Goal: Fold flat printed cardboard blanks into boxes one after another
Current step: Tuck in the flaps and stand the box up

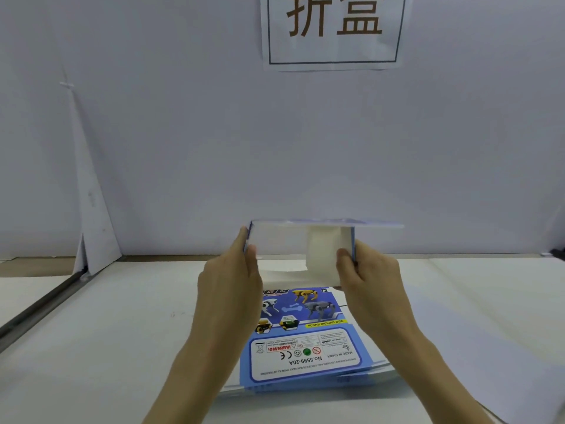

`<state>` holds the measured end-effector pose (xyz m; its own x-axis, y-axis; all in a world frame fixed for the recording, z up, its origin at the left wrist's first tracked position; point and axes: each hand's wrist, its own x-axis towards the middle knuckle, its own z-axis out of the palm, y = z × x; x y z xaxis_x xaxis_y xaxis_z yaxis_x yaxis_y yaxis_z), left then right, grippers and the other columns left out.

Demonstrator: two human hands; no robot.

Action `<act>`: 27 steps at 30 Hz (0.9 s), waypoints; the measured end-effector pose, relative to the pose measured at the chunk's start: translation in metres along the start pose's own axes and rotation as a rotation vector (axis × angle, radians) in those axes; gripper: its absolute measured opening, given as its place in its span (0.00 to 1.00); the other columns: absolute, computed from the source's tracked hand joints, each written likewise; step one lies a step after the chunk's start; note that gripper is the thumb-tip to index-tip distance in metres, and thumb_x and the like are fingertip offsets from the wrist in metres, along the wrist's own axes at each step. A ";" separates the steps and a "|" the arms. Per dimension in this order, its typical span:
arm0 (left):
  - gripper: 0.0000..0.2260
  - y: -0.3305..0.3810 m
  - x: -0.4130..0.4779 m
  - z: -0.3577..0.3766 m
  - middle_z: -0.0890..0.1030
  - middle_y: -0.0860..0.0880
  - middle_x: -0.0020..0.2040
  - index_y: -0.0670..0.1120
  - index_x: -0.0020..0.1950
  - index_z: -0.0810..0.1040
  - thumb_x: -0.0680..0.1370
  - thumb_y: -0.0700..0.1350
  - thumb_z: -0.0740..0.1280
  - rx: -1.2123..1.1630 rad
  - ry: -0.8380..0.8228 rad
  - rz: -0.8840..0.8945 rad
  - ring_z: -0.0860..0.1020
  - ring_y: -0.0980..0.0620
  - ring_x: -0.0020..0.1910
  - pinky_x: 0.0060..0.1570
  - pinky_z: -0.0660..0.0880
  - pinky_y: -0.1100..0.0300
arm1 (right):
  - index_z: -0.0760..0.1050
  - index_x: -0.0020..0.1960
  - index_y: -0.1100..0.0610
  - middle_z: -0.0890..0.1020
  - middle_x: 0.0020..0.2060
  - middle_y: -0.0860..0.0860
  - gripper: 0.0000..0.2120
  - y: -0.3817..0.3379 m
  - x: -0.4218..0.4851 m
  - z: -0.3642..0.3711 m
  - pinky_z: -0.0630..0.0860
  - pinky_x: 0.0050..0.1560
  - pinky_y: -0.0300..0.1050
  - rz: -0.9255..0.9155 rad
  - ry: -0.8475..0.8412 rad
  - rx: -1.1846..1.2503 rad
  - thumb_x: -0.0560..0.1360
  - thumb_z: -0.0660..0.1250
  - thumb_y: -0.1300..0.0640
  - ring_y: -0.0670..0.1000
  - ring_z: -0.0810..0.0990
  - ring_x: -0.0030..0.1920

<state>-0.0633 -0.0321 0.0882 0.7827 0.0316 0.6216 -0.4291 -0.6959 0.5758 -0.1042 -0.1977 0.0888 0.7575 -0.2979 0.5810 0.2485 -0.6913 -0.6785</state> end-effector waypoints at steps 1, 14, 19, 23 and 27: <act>0.17 -0.001 0.001 0.001 0.74 0.49 0.35 0.38 0.62 0.73 0.83 0.48 0.52 0.018 0.027 0.012 0.73 0.55 0.33 0.32 0.70 0.63 | 0.70 0.38 0.63 0.77 0.31 0.58 0.14 0.000 -0.001 0.000 0.77 0.37 0.60 0.012 -0.008 -0.025 0.81 0.57 0.59 0.60 0.79 0.35; 0.61 0.003 0.001 -0.013 0.35 0.64 0.74 0.63 0.71 0.27 0.55 0.75 0.67 -0.128 -0.236 0.436 0.41 0.60 0.76 0.72 0.61 0.41 | 0.75 0.51 0.54 0.85 0.31 0.53 0.06 -0.005 0.008 -0.015 0.79 0.29 0.40 0.441 -0.333 0.560 0.75 0.66 0.62 0.55 0.85 0.33; 0.64 0.002 0.002 -0.005 0.40 0.34 0.76 0.57 0.72 0.25 0.58 0.71 0.73 -0.115 -0.003 0.449 0.44 0.40 0.77 0.67 0.57 0.29 | 0.75 0.49 0.57 0.85 0.35 0.58 0.04 -0.010 0.006 -0.017 0.80 0.31 0.42 0.459 -0.421 0.725 0.77 0.62 0.62 0.58 0.86 0.36; 0.60 0.000 0.004 -0.010 0.57 0.34 0.74 0.62 0.74 0.31 0.58 0.66 0.74 -0.136 -0.008 0.462 0.58 0.33 0.73 0.63 0.64 0.28 | 0.77 0.53 0.60 0.85 0.40 0.61 0.11 -0.012 0.009 -0.024 0.82 0.35 0.46 0.500 -0.487 0.768 0.77 0.63 0.53 0.58 0.86 0.41; 0.58 -0.008 0.004 -0.012 0.52 0.41 0.75 0.52 0.77 0.42 0.59 0.65 0.74 -0.058 -0.068 0.485 0.55 0.44 0.74 0.61 0.69 0.33 | 0.81 0.48 0.52 0.86 0.38 0.47 0.11 -0.005 0.015 -0.036 0.83 0.38 0.48 0.299 -0.235 0.628 0.70 0.73 0.48 0.49 0.85 0.37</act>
<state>-0.0617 -0.0181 0.0925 0.5132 -0.3341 0.7906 -0.7742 -0.5778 0.2584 -0.1157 -0.2218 0.1170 0.9390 -0.2168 0.2669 0.2567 -0.0743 -0.9636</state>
